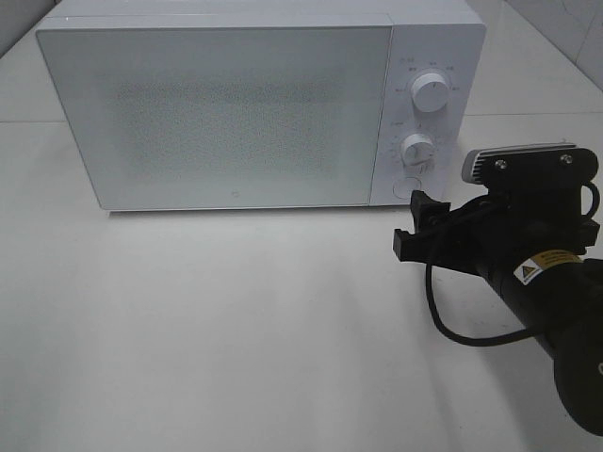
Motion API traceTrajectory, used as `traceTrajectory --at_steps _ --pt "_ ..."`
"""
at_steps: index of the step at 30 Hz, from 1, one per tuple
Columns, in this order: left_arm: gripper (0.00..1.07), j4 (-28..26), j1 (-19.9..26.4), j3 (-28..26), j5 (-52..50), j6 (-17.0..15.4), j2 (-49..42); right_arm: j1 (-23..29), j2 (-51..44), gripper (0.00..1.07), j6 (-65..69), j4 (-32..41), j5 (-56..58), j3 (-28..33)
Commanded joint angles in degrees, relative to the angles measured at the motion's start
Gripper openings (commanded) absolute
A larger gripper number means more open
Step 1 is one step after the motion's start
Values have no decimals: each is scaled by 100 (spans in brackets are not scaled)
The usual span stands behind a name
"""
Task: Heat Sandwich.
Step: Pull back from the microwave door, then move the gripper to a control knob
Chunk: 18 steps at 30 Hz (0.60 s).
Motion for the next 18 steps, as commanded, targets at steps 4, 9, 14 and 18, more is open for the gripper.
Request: traceTrajectory --at_steps 4,9,14,18 --pt "101 -52 17 17 -52 0 -160 29 -11 76 0 11 -69 -29" --pt "101 -52 17 17 -52 0 -160 -6 -11 76 -6 155 -40 -143" --pt "101 -52 17 17 -52 0 -160 -11 11 76 -132 344 -52 -327" --pt "101 -52 17 17 -52 0 -160 -315 143 76 -126 189 6 -498"
